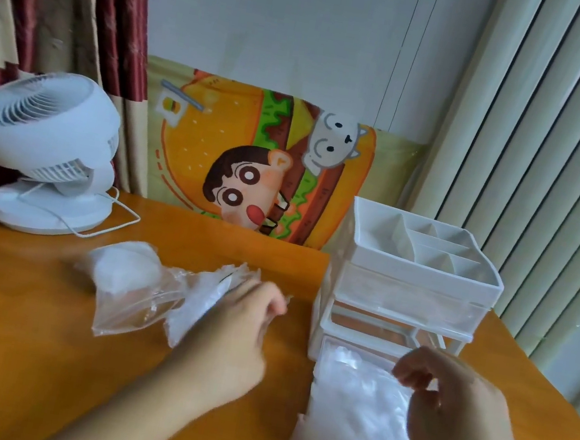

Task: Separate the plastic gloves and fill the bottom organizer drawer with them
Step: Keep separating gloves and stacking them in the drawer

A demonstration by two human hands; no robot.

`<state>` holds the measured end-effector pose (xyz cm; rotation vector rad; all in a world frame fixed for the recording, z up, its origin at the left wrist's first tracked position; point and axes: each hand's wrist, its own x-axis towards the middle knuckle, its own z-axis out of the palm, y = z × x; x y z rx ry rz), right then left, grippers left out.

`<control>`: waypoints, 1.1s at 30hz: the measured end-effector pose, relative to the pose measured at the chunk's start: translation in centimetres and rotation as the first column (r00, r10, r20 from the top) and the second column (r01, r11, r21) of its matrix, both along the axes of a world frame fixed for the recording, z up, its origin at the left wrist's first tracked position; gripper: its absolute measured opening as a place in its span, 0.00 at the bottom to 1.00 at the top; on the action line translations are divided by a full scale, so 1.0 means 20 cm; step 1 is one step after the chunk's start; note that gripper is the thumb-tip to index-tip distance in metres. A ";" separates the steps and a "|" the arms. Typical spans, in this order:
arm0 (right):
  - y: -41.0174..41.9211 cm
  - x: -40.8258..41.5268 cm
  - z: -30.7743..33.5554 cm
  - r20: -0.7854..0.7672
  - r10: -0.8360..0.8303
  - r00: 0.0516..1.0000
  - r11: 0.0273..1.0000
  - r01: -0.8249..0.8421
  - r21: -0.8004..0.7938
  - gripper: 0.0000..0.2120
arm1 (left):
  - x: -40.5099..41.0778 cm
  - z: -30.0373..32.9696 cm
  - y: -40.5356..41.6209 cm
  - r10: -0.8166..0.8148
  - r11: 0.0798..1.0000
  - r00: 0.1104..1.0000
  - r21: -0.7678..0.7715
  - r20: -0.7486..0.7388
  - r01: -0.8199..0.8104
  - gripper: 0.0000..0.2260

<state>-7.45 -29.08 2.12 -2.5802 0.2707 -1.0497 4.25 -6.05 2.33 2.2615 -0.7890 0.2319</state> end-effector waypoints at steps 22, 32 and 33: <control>0.65 0.28 -0.25 -0.009 0.389 0.921 0.768 -0.319 0.556 0.04 | 0.16 -0.14 0.24 -0.101 0.611 0.895 -0.737 -0.435 -0.289 0.08; 0.56 0.34 -0.09 0.316 0.215 0.924 0.078 -0.339 0.937 0.12 | 0.13 -0.09 0.28 -0.517 0.702 0.635 -0.709 -0.574 -0.069 0.14; 0.54 0.35 -0.07 0.308 0.181 0.934 0.154 -0.336 0.929 0.11 | 0.13 -0.08 0.28 -0.489 0.747 0.648 -0.664 -0.584 -0.034 0.15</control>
